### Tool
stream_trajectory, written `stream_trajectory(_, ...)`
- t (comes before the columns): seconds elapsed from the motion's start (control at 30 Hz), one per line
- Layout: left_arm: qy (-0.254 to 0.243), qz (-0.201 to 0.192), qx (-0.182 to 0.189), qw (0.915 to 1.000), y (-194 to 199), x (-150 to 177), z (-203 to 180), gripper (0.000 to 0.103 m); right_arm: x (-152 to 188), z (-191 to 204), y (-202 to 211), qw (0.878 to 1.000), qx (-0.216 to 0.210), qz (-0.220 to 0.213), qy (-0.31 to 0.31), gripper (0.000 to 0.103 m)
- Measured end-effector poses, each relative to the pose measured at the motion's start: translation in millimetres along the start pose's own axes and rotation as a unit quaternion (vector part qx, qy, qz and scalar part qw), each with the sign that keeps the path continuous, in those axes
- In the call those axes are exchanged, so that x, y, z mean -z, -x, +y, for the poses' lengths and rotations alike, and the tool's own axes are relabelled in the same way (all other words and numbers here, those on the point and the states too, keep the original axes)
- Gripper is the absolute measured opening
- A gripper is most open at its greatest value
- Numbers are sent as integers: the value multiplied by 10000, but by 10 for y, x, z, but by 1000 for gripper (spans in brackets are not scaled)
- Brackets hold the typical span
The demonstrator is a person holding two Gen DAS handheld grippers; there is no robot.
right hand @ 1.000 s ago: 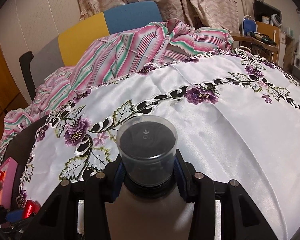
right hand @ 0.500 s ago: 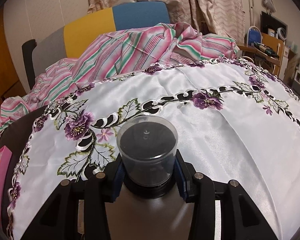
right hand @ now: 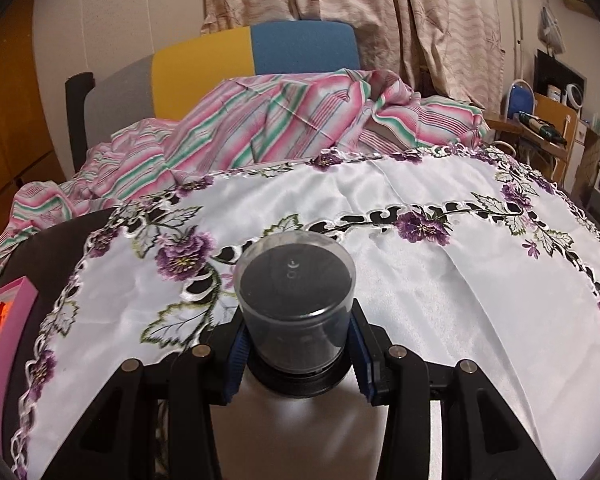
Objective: Organize rigid objects
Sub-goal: 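Carry the red cylinder into the tray and open the left gripper while the right holds the cup, then carry the black cup into the tray and lower it with the right gripper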
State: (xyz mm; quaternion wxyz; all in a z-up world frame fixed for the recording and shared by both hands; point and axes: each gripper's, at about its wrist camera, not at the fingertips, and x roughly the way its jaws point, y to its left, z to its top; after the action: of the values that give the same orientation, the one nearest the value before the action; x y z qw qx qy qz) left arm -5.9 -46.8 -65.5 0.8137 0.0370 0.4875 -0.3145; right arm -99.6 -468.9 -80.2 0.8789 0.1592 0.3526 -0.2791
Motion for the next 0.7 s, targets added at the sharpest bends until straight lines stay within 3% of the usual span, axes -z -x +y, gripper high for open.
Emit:
stream_trajectory(0.13,-12,54,-150,9999,-60,72,50,29,32,140,300,9994,-323,-135,53,45)
stream_trajectory(0.33,-18,-211,-185,9996,130,142,49,37,134,535,843,9940,-1025,-325,177,45)
stream_trajectory(0.7,303,-883,260,9953,685,312,212,42,563,1593,1276,9695,-2403,138,454,45)
